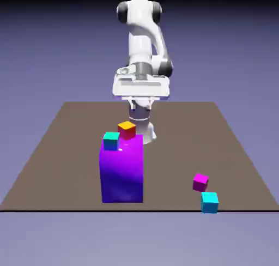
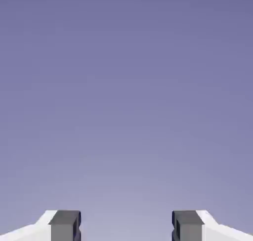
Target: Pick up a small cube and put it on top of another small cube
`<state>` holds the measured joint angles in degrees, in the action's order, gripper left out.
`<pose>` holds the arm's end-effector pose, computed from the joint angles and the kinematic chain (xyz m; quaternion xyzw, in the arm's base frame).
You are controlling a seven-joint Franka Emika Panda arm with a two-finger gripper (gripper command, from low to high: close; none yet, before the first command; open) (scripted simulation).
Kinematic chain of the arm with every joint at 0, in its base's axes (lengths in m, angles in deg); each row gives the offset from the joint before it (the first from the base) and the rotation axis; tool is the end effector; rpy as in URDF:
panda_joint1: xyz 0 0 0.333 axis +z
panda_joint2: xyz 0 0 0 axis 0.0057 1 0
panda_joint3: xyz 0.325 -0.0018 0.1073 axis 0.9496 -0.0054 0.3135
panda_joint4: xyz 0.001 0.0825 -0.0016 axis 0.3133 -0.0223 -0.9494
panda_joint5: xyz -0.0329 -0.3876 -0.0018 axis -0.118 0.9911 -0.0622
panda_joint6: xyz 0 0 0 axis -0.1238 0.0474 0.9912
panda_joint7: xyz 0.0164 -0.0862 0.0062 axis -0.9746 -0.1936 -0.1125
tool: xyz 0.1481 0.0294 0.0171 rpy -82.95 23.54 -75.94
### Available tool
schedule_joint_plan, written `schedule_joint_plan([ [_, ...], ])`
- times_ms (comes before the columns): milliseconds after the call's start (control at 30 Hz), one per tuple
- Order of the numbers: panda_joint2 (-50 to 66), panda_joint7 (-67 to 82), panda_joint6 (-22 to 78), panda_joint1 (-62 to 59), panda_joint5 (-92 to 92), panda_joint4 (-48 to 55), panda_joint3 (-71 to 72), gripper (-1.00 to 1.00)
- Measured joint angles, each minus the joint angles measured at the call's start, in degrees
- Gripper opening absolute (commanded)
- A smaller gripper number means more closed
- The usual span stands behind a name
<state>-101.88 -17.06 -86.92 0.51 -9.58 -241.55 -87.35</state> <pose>0.4143 0.0140 0.4443 -0.8681 0.3289 -0.3468 0.1340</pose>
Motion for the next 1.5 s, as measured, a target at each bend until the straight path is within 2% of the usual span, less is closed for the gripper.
schedule_joint_plan([
  [1033, 64.37, -60.67, 28.13, -12.89, 42.44, 40.62, 37.88, 0.0],
  [1100, 64.93, -61.2, 28.37, -13.0, 42.81, 40.97, 38.21, 0.0],
  [1233, 73.23, -65.66, 24.12, -7.73, 49.74, 44.98, 31.31, 0.0],
  [1267, 73.67, -65.9, 23.9, -7.45, 50.11, 45.19, 30.94, -1.0],
  [1333, 73.67, -65.89, 23.86, -7.45, 50.1, 45.19, 30.94, -1.0],
  [1500, 63.81, -60.98, 28.97, -11.37, 42.88, 41.63, 38.85, -1.0],
])
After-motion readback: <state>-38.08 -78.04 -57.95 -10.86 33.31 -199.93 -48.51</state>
